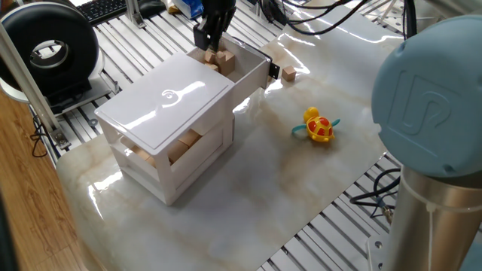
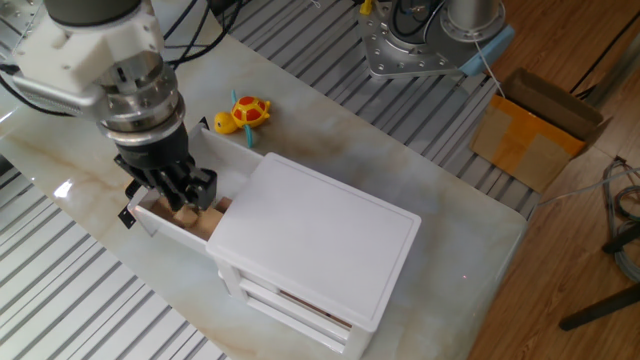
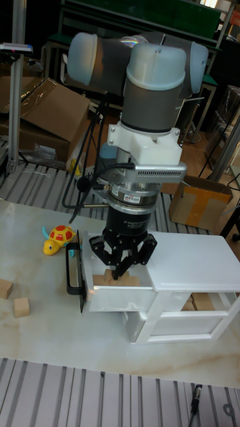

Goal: Take something out of a drawer

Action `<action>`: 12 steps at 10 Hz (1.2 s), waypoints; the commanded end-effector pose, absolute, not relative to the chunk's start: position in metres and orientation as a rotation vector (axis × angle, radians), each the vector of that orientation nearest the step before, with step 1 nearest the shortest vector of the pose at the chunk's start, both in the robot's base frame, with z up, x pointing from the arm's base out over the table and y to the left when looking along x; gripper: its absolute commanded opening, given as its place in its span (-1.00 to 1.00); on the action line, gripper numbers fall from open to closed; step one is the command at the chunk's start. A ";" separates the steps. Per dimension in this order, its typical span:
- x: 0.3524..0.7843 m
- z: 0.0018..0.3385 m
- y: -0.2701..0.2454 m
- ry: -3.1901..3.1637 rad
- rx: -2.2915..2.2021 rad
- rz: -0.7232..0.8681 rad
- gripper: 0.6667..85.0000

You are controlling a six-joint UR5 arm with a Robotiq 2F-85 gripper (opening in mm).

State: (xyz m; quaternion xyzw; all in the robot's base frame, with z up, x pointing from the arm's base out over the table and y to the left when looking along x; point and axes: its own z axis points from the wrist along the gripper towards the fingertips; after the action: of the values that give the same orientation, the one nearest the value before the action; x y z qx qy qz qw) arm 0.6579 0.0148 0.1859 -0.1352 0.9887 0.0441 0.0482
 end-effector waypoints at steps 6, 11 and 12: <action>0.655 0.196 0.014 3.001 -0.503 0.113 0.60; 0.651 0.178 0.012 2.983 -0.484 0.134 0.57; 0.648 0.177 0.013 2.985 -0.474 0.149 0.57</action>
State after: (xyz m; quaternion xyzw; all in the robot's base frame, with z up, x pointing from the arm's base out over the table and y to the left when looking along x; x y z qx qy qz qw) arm 0.6510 0.0108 0.1819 -0.1615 0.9847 0.0382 0.0526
